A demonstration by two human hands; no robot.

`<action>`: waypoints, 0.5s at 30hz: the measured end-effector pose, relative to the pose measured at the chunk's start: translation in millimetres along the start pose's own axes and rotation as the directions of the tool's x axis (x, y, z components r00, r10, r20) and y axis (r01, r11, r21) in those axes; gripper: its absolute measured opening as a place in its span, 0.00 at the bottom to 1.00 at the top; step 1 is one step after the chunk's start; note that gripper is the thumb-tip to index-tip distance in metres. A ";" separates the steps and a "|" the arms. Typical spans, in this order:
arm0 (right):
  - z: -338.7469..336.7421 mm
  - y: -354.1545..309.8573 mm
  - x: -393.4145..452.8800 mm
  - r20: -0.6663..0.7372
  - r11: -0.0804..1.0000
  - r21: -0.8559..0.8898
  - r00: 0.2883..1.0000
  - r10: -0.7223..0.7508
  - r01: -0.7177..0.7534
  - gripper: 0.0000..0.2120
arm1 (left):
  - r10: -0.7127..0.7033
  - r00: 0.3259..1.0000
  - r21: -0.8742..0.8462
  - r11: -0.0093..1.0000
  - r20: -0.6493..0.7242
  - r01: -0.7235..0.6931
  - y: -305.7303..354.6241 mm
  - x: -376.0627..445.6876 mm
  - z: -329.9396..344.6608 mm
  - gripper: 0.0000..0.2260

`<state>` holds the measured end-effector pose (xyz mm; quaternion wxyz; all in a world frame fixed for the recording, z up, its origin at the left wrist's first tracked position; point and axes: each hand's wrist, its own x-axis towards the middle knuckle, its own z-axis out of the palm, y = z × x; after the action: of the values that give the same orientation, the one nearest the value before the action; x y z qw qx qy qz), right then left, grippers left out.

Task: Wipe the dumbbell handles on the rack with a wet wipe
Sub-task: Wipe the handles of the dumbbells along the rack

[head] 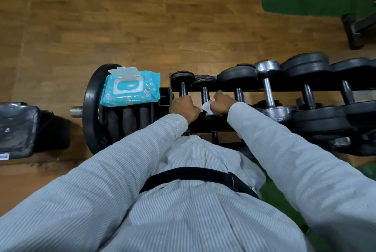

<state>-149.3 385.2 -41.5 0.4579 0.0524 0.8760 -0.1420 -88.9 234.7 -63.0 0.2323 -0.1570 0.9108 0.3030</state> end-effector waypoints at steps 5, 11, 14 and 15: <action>-17.0 -0.4 18.0 0.253 0.902 0.414 0.967 0.015 -0.122 0.15 | -0.050 0.998 -0.066 0.997 -0.022 0.049 -1.2 0.3 2.9 0.06; -2.1 0.8 36.6 0.259 0.705 0.692 0.965 -0.042 -0.155 0.06 | -0.110 0.992 -0.158 0.982 -0.059 0.100 -9.4 0.4 5.6 0.06; 6.8 1.7 53.2 0.273 0.690 0.710 0.958 -0.086 -0.140 0.05 | -0.121 0.990 -0.182 0.978 -0.075 0.105 -13.6 0.1 9.0 0.06; 7.9 0.6 54.9 0.264 0.699 0.704 0.960 -0.092 -0.127 0.04 | -0.122 0.989 -0.183 0.977 -0.078 0.107 -14.3 0.1 10.3 0.06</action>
<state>-174.5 381.4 -90.7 0.5216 0.2137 0.6778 -0.4721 -79.5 230.2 -77.1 0.1939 -0.2427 0.8789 0.3620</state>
